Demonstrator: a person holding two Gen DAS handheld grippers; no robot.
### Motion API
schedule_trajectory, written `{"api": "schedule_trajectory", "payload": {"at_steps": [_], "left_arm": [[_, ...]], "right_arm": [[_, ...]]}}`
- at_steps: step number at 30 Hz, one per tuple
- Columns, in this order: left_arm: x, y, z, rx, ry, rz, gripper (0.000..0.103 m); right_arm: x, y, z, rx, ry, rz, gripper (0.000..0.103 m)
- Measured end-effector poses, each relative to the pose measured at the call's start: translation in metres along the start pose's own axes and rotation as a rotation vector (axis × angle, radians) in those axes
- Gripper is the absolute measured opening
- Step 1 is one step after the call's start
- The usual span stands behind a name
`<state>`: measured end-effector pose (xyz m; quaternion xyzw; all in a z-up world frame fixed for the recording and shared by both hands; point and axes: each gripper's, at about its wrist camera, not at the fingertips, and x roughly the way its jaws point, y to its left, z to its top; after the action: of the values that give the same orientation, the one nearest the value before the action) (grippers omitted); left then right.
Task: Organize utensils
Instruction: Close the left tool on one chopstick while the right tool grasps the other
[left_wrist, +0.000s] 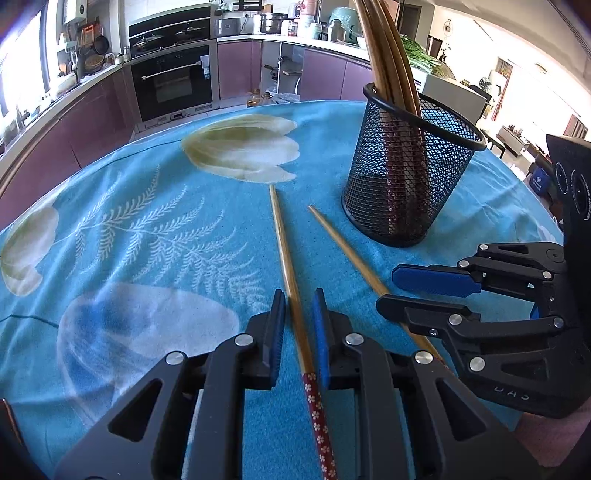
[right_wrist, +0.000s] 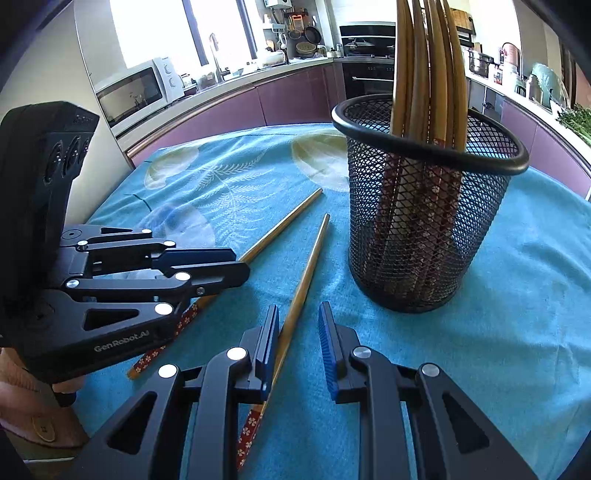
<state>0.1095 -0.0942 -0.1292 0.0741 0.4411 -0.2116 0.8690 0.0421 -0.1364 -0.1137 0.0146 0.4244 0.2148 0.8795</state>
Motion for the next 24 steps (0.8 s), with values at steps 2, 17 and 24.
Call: {"api": "schedule_trajectory", "payload": {"at_steps": [2, 17, 24], "left_arm": [[0.001, 0.000, 0.000, 0.002, 0.001, 0.000, 0.016], [-0.007, 0.008, -0.008, -0.070, -0.005, -0.021, 0.007], [-0.016, 0.004, -0.018, -0.074, -0.002, -0.030, 0.007]], "right_arm": [[0.001, 0.000, 0.001, 0.001, -0.001, -0.001, 0.019], [-0.007, -0.008, 0.000, 0.068, -0.022, 0.048, 0.006], [-0.009, -0.002, 0.003, 0.058, -0.028, 0.074, 0.006]]}}
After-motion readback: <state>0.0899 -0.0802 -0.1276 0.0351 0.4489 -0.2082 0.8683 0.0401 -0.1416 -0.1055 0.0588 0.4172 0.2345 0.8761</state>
